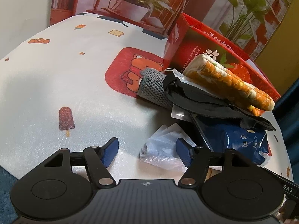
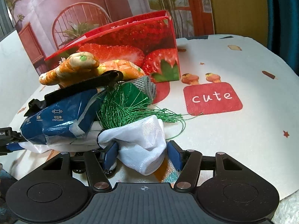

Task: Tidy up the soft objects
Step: 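Move both grippers down toward the white socks in the soft-item pile, then close the left gripper on the white socks while the right gripper also grasps them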

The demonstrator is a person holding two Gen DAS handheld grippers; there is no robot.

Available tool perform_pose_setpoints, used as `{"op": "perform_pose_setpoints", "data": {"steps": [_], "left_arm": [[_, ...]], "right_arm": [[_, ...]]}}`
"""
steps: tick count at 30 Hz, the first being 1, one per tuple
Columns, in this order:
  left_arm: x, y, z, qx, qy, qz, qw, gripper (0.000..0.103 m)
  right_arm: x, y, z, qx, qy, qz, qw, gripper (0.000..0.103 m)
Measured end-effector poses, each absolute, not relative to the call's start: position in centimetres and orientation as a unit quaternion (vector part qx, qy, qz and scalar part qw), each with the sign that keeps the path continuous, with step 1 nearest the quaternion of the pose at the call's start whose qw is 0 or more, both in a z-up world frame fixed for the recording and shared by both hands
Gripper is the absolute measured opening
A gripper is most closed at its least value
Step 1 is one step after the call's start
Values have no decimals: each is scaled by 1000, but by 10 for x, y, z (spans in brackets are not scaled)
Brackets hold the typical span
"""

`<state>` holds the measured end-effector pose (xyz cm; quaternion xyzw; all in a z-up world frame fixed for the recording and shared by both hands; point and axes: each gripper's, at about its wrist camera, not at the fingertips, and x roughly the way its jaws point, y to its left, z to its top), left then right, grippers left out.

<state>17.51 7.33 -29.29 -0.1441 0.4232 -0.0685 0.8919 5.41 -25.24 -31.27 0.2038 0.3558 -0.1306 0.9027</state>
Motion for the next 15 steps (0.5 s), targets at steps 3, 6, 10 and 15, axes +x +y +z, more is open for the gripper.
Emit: {"op": "perform_pose_setpoints", "data": {"steps": [3, 6, 10, 15], "left_arm": [[173, 75, -291, -146, 423, -72, 892, 70], [171, 78, -290, -157, 431, -77, 885, 70], [171, 74, -292, -152, 440, -89, 881, 70], [168, 79, -290, -166, 433, -98, 881, 70]], "right_arm": [[54, -253, -312, 203, 356, -131, 903, 56], [54, -253, -312, 204, 356, -129, 903, 54], [53, -252, -311, 203, 352, -123, 905, 44], [53, -252, -309, 204, 349, -119, 907, 39]]}}
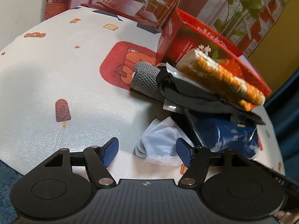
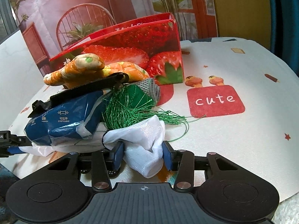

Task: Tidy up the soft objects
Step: 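Close the left gripper on the white socks while the right gripper also grasps them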

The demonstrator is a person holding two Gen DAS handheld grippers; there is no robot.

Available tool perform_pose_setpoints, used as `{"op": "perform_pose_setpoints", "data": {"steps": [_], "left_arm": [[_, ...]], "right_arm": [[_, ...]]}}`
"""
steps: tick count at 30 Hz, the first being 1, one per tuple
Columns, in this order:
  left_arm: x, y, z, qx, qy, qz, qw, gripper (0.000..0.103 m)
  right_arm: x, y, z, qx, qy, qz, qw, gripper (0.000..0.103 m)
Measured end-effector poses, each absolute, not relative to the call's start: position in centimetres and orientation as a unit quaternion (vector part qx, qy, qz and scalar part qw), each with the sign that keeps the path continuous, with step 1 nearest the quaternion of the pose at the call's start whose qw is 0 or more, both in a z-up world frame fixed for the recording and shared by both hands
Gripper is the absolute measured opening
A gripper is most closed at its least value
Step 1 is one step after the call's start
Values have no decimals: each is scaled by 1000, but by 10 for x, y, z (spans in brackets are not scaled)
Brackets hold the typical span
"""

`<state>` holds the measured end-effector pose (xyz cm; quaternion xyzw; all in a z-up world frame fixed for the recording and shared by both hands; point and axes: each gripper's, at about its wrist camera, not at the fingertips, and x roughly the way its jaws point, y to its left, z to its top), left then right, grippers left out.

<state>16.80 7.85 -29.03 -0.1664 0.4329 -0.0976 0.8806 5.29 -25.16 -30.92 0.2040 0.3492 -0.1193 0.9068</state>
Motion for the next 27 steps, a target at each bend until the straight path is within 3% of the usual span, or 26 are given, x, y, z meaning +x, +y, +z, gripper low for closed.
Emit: {"op": "perform_pose_setpoints", "data": {"steps": [4, 10, 13, 15, 18, 27], "left_arm": [[166, 83, -290, -186, 429, -107, 877, 69], [166, 72, -293, -166, 439, -127, 874, 60], [165, 70, -293, -155, 439, -125, 876, 49], [164, 74, -293, -164, 434, -124, 877, 32], [163, 77, -292, -174, 423, -124, 881, 19], [150, 73, -271, -153, 365, -138, 908, 11]], "right_arm": [[51, -253, -308, 209, 346, -117, 907, 37], [49, -253, -306, 210, 343, -117, 908, 34], [49, -253, -306, 212, 343, -117, 908, 34], [49, -253, -306, 212, 343, -116, 908, 34], [49, -253, -307, 215, 342, -116, 907, 34], [43, -250, -292, 212, 315, -107, 919, 24]]}}
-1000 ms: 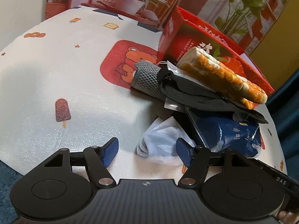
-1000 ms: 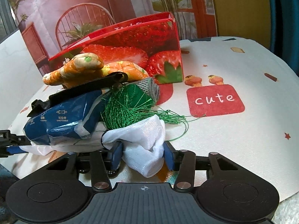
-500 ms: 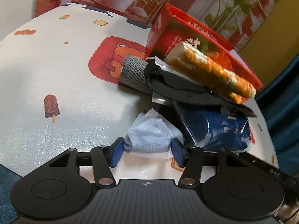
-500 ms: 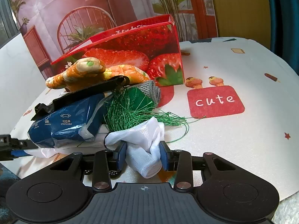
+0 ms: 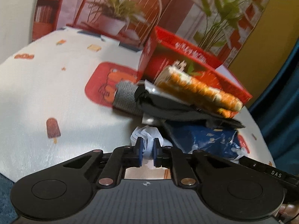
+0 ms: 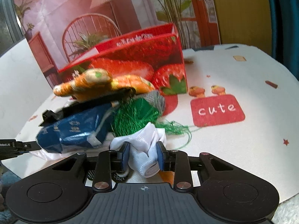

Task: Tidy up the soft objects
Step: 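Close the left gripper on the white socks while the right gripper also grasps them, then lift the white socks with both grippers and carry them over the red box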

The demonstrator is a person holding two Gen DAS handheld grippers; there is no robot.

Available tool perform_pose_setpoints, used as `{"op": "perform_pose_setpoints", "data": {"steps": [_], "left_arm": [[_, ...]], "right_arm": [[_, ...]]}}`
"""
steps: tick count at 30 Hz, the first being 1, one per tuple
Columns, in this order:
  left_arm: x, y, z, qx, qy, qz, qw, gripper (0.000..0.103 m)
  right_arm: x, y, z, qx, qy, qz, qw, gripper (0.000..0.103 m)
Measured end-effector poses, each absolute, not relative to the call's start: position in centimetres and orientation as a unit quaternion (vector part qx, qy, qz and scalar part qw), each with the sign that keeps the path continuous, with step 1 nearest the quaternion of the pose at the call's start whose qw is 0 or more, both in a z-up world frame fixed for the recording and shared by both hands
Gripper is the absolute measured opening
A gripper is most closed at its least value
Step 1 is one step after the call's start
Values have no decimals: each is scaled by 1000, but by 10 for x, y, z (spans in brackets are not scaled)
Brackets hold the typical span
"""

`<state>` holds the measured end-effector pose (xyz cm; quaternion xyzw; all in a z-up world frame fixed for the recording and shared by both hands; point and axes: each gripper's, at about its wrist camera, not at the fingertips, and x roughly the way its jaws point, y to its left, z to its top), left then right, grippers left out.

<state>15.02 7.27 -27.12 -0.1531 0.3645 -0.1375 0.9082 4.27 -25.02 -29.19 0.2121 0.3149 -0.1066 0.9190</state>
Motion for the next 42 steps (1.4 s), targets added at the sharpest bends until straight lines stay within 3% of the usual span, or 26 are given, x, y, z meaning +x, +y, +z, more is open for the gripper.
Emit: {"op": "perform_pose_setpoints", "data": {"steps": [4, 15, 21, 32, 42], "left_arm": [[148, 75, -267, -165, 347, -140, 913, 10], [124, 70, -237, -149, 263, -141, 943, 9], [117, 64, -230, -140, 255, -158, 944, 9], [98, 60, -212, -119, 212, -166, 956, 9], [104, 58, -214, -122, 222, -161, 954, 9]], "right_arm": [[39, -251, -286, 219, 296, -98, 925, 17], [23, -241, -255, 167, 211, -100, 958, 14], [16, -240, -241, 148, 179, -113, 966, 14], [12, -238, -234, 145, 167, -110, 969, 14], [14, -240, -236, 147, 173, -107, 968, 14]]}}
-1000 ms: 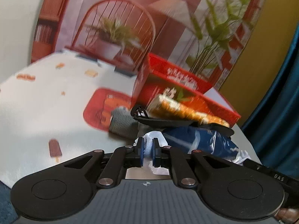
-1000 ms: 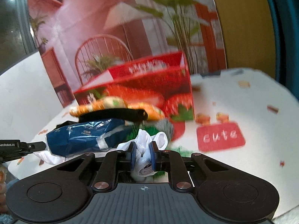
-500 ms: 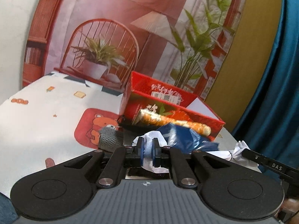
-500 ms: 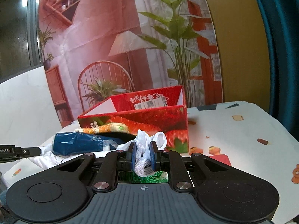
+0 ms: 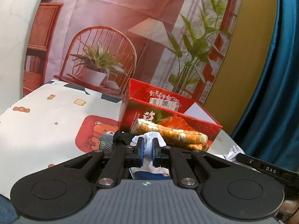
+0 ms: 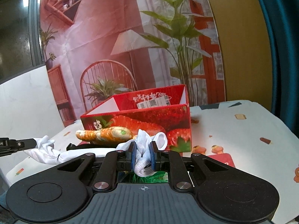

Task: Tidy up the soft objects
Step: 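Lift the white socks with both grippers and carry them over the red box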

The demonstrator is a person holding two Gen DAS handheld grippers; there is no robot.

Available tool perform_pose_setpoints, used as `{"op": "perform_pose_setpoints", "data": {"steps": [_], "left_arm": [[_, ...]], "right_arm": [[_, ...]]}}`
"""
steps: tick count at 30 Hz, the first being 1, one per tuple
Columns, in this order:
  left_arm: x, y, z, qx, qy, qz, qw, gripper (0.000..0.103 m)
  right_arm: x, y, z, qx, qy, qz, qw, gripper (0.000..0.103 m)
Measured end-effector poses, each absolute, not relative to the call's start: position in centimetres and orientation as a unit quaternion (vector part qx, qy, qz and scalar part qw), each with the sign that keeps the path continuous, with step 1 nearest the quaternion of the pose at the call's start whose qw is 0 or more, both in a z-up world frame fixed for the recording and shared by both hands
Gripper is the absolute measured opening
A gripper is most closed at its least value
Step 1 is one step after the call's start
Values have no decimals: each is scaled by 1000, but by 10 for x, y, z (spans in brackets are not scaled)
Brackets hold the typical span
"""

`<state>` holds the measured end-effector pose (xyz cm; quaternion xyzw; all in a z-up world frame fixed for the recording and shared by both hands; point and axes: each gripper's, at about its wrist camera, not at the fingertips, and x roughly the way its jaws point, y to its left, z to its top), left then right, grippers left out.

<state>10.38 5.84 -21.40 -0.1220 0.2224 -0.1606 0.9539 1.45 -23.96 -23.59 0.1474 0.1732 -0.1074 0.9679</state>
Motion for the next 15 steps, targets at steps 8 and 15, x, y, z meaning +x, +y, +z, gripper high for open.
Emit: {"op": "perform_pose_setpoints", "data": {"steps": [8, 15], "left_arm": [[112, 56, -210, -117, 222, -158, 955, 9], [144, 40, -174, -86, 197, -166, 963, 9]], "right_arm": [[16, -239, -237, 147, 176, -107, 967, 14], [38, -255, -213, 147, 158, -97, 972, 14]]}}
